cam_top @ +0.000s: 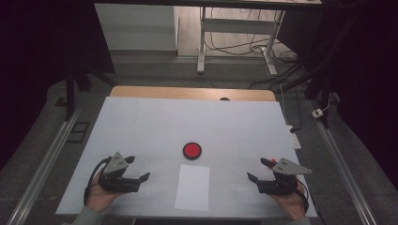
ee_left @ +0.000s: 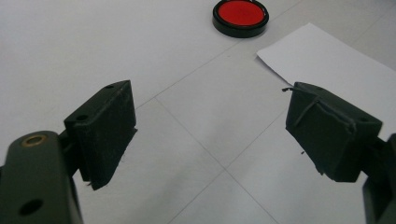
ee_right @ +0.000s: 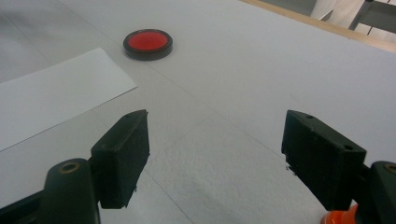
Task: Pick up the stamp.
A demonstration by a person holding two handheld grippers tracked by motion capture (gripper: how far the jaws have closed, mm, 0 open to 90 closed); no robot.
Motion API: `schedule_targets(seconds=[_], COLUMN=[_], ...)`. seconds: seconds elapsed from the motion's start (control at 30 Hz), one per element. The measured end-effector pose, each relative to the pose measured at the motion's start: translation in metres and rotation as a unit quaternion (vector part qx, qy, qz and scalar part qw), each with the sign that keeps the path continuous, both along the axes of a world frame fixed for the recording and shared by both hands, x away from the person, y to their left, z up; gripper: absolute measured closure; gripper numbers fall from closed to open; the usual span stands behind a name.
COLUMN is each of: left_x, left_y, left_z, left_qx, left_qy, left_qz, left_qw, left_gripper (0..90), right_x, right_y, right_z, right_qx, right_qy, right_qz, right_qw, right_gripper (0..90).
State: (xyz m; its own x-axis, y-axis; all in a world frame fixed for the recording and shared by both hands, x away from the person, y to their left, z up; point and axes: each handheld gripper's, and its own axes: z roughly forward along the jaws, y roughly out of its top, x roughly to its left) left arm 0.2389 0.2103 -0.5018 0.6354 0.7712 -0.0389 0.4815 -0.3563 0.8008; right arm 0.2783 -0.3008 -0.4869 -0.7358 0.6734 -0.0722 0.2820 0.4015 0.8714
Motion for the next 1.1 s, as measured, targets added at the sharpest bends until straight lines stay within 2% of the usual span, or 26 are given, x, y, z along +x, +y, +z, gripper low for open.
schedule_targets(seconds=[0.53, 0.73, 1.1], left_x=[0.002, 0.002, 0.002], left_y=[0.003, 0.002, 0.003], left_z=[-0.004, -0.005, -0.007], left_qx=[0.003, 0.006, 0.011], left_qy=[0.004, 0.005, 0.005], left_qz=[0.01, 0.01, 0.013], left_qw=[0.9999, 0.9999, 0.9998], left_gripper=[16.7, 16.8, 16.9], right_x=[0.007, 0.012, 0.032], right_y=[-0.001, -0.005, -0.021], right_z=[0.008, 0.015, 0.02], right_qx=[-0.004, -0.009, -0.019], right_qy=[0.015, 0.022, 0.045], right_qz=[-0.007, -0.029, -0.079], right_qw=[0.9999, 0.9993, 0.9957], right_gripper=[25.4, 26.3, 27.1])
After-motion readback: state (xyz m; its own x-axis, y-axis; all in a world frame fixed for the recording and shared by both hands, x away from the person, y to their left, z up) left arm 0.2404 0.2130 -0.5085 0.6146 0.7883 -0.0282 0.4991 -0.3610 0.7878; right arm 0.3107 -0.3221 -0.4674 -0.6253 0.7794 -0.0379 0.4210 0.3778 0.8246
